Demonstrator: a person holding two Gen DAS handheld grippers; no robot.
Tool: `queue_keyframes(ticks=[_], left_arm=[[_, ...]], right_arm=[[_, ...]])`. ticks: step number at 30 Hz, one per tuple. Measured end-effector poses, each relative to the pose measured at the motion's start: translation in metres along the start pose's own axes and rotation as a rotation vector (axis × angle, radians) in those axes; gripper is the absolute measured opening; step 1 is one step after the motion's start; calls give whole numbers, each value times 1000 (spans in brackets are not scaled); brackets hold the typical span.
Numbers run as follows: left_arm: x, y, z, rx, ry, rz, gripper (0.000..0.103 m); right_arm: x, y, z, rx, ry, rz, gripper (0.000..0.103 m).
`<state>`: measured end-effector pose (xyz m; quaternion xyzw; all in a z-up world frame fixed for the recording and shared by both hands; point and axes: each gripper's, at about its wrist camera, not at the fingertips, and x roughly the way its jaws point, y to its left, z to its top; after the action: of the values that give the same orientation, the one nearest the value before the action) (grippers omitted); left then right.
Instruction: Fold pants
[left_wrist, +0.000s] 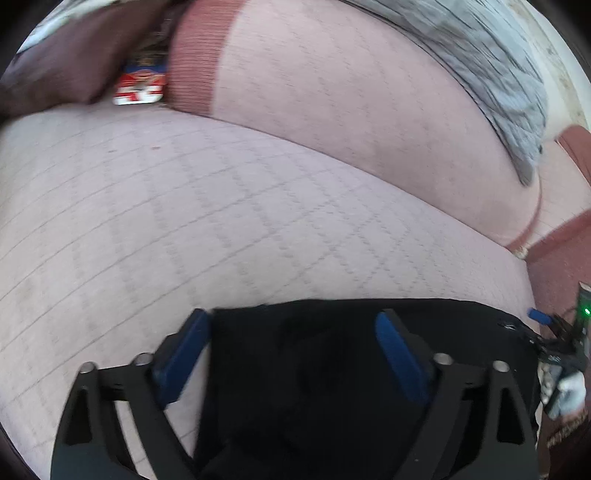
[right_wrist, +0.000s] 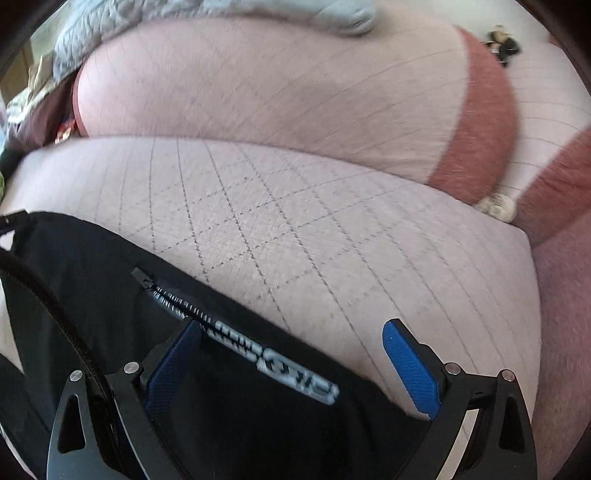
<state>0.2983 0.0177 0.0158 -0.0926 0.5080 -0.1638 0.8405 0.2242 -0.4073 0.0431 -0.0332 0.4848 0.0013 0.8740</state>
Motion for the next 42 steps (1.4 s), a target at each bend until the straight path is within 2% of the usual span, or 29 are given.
queue_keyframes(ticks=[4, 5, 6, 7, 8, 9, 10, 11, 14, 17, 20, 24, 28, 30, 33, 35, 37, 40, 42], left_arm=[[14, -14, 6, 69, 20, 55, 100], [17, -17, 7, 84, 27, 65, 97], [18, -22, 6, 107, 25, 76, 76], [17, -29, 3, 150, 17, 120, 58], [17, -34, 1, 189, 12, 154, 23], [15, -37, -2, 206, 19, 119, 11], [12, -37, -3, 197, 33, 80, 11], [9, -37, -3, 194, 30, 77, 11], [-9, -41, -7, 207, -14, 80, 11], [-42, -48, -14, 232, -66, 63, 11], [-79, -59, -31, 260, -137, 57, 11], [-133, -65, -69, 268, -206, 22, 12], [-178, -64, -126, 321, -271, 25, 13], [-189, -65, -161, 351, -271, 47, 18], [-191, -57, -219, 379, -226, 87, 28], [-188, -47, -253, 375, -175, 98, 29], [-190, -33, -277, 348, -140, 108, 29], [-211, -10, -296, 263, -154, 90, 35], [-228, 6, -298, 192, -187, 68, 46]], right_arm=[[15, 5, 10, -30, 33, 24, 100], [17, 5, 12, -21, 36, 34, 100], [17, 6, 11, -9, 38, 53, 100], [16, 8, 10, -7, 36, 64, 93], [13, 12, 8, -19, 23, 79, 78], [8, 18, 6, -23, 16, 117, 65], [6, 21, 6, -16, 14, 158, 36], [5, 22, 5, -8, 18, 170, 22], [-8, 31, -1, -7, 18, 148, 9], [-35, 38, -11, 15, -14, 152, 6], [-64, 52, -24, 0, -37, 111, 6], [-103, 61, -56, 7, -48, 88, 5], [-146, 72, -111, 41, -61, 112, 5], [-158, 78, -143, 47, -41, 137, 5], [-157, 93, -196, 57, 38, 145, 5], [-152, 101, -230, 65, 99, 150, 5], [-156, 108, -250, 56, 107, 137, 7], [-172, 113, -263, 59, 112, 102, 17], [-184, 118, -265, 46, 95, 66, 32]])
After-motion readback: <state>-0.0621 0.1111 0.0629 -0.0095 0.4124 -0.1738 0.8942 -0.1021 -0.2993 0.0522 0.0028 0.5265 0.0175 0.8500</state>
